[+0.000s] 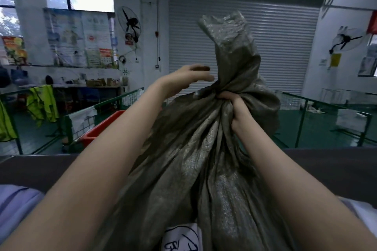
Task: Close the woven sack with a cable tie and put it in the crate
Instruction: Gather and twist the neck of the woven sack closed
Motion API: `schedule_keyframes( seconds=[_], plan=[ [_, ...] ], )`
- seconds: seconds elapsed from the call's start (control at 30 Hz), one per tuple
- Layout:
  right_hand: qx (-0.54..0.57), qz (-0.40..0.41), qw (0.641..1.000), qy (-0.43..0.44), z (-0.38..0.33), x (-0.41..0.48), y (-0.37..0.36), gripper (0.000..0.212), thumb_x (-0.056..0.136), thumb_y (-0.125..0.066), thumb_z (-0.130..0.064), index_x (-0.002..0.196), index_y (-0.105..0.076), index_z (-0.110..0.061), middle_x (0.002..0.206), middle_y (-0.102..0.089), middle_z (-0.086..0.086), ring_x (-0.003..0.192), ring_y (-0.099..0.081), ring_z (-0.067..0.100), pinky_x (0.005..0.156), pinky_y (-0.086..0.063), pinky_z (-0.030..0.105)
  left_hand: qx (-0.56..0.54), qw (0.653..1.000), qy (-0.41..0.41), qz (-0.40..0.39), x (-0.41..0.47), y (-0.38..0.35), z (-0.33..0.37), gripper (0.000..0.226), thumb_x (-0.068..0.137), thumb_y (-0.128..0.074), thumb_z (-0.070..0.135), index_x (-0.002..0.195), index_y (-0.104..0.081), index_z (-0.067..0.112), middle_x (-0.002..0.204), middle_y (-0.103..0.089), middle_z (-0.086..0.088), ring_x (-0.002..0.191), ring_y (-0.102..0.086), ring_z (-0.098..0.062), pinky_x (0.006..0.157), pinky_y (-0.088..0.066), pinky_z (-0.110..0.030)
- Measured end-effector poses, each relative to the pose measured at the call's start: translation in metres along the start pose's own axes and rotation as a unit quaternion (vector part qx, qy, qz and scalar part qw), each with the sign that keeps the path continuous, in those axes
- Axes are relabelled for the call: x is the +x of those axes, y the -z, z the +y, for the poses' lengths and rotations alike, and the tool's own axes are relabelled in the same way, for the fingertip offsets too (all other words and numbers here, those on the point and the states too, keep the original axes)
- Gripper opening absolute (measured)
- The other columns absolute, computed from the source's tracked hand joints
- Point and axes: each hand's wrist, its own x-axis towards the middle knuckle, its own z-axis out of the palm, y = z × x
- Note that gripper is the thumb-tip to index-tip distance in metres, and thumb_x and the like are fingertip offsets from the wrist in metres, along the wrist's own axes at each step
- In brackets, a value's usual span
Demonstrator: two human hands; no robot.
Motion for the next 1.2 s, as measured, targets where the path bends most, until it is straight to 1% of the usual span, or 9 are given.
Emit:
schedule_keyframes(
  seconds=[0.13,0.27,0.37,0.5,0.63,0.8,0.97,1.1,1.2],
  plan=[
    [0.033,-0.018,0.999,0.010,0.004,0.003,-0.005,0.026,0.084,-0.039,-0.015,0.075,-0.062,-0.004,0.059,-0.070,0.008,0.056,-0.067,0.022,0.072,-0.050,0.031,0.048,0.978,0.131,-0.157,-0.022,0.013,-0.042,0.096,0.081,-0.059,0.045,0.147,0.009,0.032,0.160,-0.002,0.001,0.146,-0.011,-0.021,0.114,-0.017,-0.035],
    [0.030,-0.007,1.000,0.005,0.002,0.003,-0.022,0.021,0.076,-0.044,-0.016,0.072,-0.061,-0.004,0.065,-0.067,0.010,0.073,-0.059,0.027,0.079,-0.048,0.031,0.000,0.981,0.105,-0.165,-0.034,-0.004,-0.078,0.136,0.042,-0.075,0.069,0.146,0.006,0.036,0.158,-0.011,0.005,0.140,-0.024,-0.016,0.118,-0.020,-0.038],
    [0.025,-0.010,1.000,0.000,-0.001,0.003,-0.046,0.020,0.059,-0.051,-0.014,0.072,-0.061,-0.002,0.072,-0.062,0.013,0.075,-0.056,0.028,0.083,-0.047,0.033,-0.079,0.992,0.057,-0.077,-0.035,-0.030,-0.081,0.092,0.071,-0.068,0.052,0.145,-0.022,0.022,0.147,-0.036,0.002,0.125,-0.040,-0.009,0.113,-0.029,-0.031],
    [-0.010,-0.031,0.999,0.003,-0.014,0.012,-0.074,0.019,0.053,-0.047,-0.007,0.066,-0.059,0.000,0.052,-0.062,0.010,0.060,-0.056,0.025,0.066,-0.049,0.027,-0.209,0.977,0.012,0.049,-0.032,-0.046,-0.081,0.036,0.088,-0.059,0.024,0.122,-0.051,0.021,0.120,-0.058,0.002,0.108,-0.055,-0.012,0.095,-0.044,-0.025],
    [-0.193,-0.075,0.978,-0.021,-0.023,0.025,-0.081,0.020,0.083,-0.050,-0.017,0.075,-0.065,-0.006,0.059,-0.070,0.006,0.063,-0.066,0.021,0.071,-0.053,0.028,-0.285,0.939,0.018,0.193,-0.021,-0.044,-0.091,0.046,0.084,-0.064,0.012,0.127,-0.053,0.006,0.114,-0.058,0.001,0.110,-0.056,-0.014,0.091,-0.042,-0.025],
    [-0.323,-0.105,0.940,-0.043,-0.030,0.026,-0.049,0.055,0.073,-0.065,-0.054,0.112,-0.067,-0.016,0.118,-0.067,0.005,0.112,-0.062,0.026,0.097,-0.050,0.039,-0.301,0.918,0.091,0.243,-0.016,-0.024,-0.097,0.057,0.087,-0.061,0.023,0.135,-0.042,0.001,0.137,-0.052,-0.009,0.116,-0.051,-0.016,0.090,-0.036,-0.021],
    [-0.443,-0.164,0.873,-0.121,-0.038,0.008,0.001,0.068,0.058,-0.054,-0.072,0.100,-0.065,-0.020,0.102,-0.067,0.001,0.094,-0.059,0.016,0.085,-0.042,0.033,-0.334,0.894,0.159,0.255,-0.014,-0.013,-0.100,0.063,0.084,-0.063,0.035,0.134,-0.044,0.001,0.135,-0.054,-0.013,0.119,-0.054,-0.029,0.104,-0.041,-0.034],
    [-0.470,-0.178,0.850,-0.157,-0.010,0.000,0.008,0.084,0.055,-0.072,-0.062,0.120,-0.058,-0.012,0.119,-0.065,0.008,0.105,-0.064,0.022,0.097,-0.047,0.037,-0.319,0.899,0.175,0.245,-0.012,-0.017,-0.090,0.060,0.087,-0.059,0.033,0.133,-0.042,-0.002,0.132,-0.054,-0.011,0.118,-0.053,-0.024,0.080,-0.039,-0.021],
    [-0.419,-0.190,0.875,-0.150,0.031,-0.006,-0.012,0.036,0.067,-0.074,-0.036,0.092,-0.068,-0.011,0.091,-0.075,0.007,0.079,-0.073,0.017,0.074,-0.059,0.027,-0.267,0.927,0.149,0.216,-0.012,-0.023,-0.077,0.049,0.089,-0.056,0.026,0.128,-0.047,-0.003,0.124,-0.057,-0.010,0.108,-0.056,-0.022,0.081,-0.042,-0.027]
  ],
)
